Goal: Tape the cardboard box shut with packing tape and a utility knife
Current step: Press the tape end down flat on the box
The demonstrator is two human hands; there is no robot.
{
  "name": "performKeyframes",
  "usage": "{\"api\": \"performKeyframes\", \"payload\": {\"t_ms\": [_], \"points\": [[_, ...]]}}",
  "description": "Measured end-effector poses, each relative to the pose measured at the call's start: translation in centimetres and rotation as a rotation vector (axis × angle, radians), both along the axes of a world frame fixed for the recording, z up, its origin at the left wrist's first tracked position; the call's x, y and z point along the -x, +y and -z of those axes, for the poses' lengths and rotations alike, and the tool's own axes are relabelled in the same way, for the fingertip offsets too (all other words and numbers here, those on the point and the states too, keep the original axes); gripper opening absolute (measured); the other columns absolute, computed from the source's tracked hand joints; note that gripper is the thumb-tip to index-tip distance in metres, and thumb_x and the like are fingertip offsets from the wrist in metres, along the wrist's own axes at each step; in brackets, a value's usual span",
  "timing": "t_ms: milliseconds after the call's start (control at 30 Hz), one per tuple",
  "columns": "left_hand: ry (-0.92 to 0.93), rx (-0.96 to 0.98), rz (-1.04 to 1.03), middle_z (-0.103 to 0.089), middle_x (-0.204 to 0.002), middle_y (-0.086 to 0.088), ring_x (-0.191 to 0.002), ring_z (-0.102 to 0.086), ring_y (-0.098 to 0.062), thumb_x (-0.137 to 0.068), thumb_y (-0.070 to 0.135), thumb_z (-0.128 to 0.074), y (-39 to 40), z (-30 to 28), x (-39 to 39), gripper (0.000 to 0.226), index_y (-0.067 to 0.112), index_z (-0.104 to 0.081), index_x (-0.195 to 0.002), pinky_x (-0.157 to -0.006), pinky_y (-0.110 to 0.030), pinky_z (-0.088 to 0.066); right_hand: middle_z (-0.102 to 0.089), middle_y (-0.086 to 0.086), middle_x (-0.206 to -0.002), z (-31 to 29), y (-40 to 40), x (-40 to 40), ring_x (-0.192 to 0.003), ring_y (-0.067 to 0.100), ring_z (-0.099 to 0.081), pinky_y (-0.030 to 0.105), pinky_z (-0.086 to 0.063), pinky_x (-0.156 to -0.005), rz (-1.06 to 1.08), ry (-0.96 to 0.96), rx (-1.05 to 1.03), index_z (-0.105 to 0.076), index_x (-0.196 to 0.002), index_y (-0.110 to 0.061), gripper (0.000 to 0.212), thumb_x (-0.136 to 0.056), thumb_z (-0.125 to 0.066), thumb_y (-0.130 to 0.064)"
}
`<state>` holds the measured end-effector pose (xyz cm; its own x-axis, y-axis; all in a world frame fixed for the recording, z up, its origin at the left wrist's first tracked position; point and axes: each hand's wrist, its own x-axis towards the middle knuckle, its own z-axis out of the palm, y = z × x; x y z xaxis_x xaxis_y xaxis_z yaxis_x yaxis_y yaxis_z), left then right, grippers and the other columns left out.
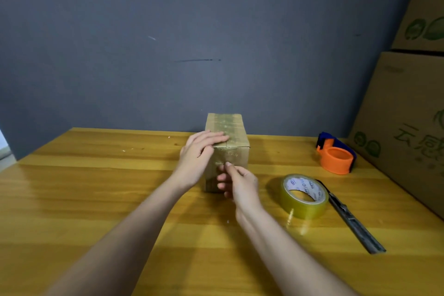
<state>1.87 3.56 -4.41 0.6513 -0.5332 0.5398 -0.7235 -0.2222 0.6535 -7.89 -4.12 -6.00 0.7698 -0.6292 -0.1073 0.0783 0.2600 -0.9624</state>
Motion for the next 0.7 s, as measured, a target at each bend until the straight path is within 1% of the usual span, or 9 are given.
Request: {"api": "performKeyframes", "payload": {"t_ms": [67,167,233,300,367,467,533,600,700], "points": [[0.01,-0.004,0.007,-0.053,-0.127,0.026,-0.13,-0.035,-0.006,-0.077,0.043,-0.018,0.0,0.0,-0.1,0.052,0.049,-0.057,-0.111,-0.113,-0.047,-0.024,-0.055,-0.006,-0.047,0.2,0.0,0.2,-0.034,0.002,-0.047,0.013,-0.03,-0.035,0.025,-0.027,0.041,-0.065,-0.077,-0.01,0.021,-0.093,-0.053,-0.016],[0.011,-0.007,0.015,-0.054,-0.127,0.026,-0.129,-0.034,-0.006,-0.077,0.043,-0.019,-0.1,-0.1,-0.3,0.052,0.051,-0.057,-0.111,-0.112,-0.049,-0.024,-0.052,0.001,-0.052,0.8,-0.1,0.2,-0.036,0.006,-0.045,0.015,-0.035,-0.038,0.077,-0.085,0.125,-0.063,-0.076,-0.006,0.02,-0.093,-0.053,-0.011],[-0.01,-0.005,0.017,-0.054,-0.127,0.027,-0.129,-0.035,-0.007,-0.079,0.043,-0.024,-0.1,0.1,-0.5,0.047,0.053,-0.057,-0.111,-0.111,-0.048,-0.025,-0.051,0.003,-0.053,1.4,-0.1,0.1,-0.036,0.007,-0.044,0.018,-0.038,-0.04,0.104,-0.118,0.17,-0.062,-0.074,-0.005,0.021,-0.092,-0.053,-0.008],[-0.04,-0.002,0.033,-0.055,-0.127,0.026,-0.128,-0.036,-0.008,-0.079,0.044,-0.033,0.1,0.4,-0.8,0.042,0.051,-0.058,-0.113,-0.112,-0.043,-0.026,-0.051,0.002,-0.052,1.9,-0.3,0.0,-0.036,0.008,-0.045,0.021,-0.039,-0.042,0.107,-0.119,0.212,-0.062,-0.072,-0.006,0.022,-0.092,-0.054,-0.01],[-0.069,-0.007,0.055,-0.055,-0.128,0.025,-0.128,-0.036,-0.009,-0.08,0.047,-0.04,0.1,0.5,-0.9,0.04,0.047,-0.059,-0.115,-0.11,-0.031,-0.026,-0.052,0.0,-0.049,2.2,-0.5,-0.3,-0.036,0.01,-0.046,0.023,-0.039,-0.044,0.11,-0.106,0.25,-0.062,-0.071,-0.008,0.024,-0.093,-0.054,-0.014],[-0.106,-0.016,0.058,-0.056,-0.128,0.024,-0.127,-0.037,-0.009,-0.081,0.051,-0.046,0.0,0.6,-1.1,0.038,0.044,-0.061,-0.115,-0.103,-0.012,-0.02,-0.052,-0.002,-0.047,2.5,-0.6,-0.7,-0.036,0.011,-0.048,0.027,-0.04,-0.046,0.123,-0.089,0.271,-0.062,-0.07,-0.009,0.025,-0.093,-0.055,-0.017],[-0.115,-0.015,0.055,-0.056,-0.127,0.024,-0.127,-0.037,-0.008,-0.082,0.052,-0.051,0.0,0.7,-1.3,0.037,0.042,-0.061,-0.115,-0.1,-0.004,-0.016,-0.053,-0.003,-0.046,2.6,-0.5,-0.9,-0.037,0.012,-0.049,0.03,-0.042,-0.049,0.129,-0.077,0.277,-0.062,-0.07,-0.011,0.026,-0.093,-0.055,-0.019],[-0.135,-0.025,0.052,-0.056,-0.127,0.024,-0.126,-0.038,-0.009,-0.084,0.047,-0.057,-0.1,0.7,-1.4,0.032,0.042,-0.061,-0.116,-0.099,-0.003,-0.015,-0.054,-0.004,-0.044,2.5,-0.3,-1.0,-0.038,0.013,-0.051,0.032,-0.044,-0.052,0.143,-0.065,0.27,-0.062,-0.068,-0.013,0.027,-0.093,-0.055,-0.02],[-0.16,-0.034,0.044,-0.054,-0.126,0.025,-0.126,-0.04,-0.012,-0.087,0.036,-0.061,-0.1,0.7,-1.5,0.031,0.041,-0.06,-0.117,-0.101,-0.008,-0.017,-0.055,-0.004,-0.041,2.5,-0.3,-1.3,-0.038,0.012,-0.053,0.034,-0.047,-0.054,0.156,-0.039,0.26,-0.061,-0.067,-0.013,0.027,-0.092,-0.056,-0.022]]}}
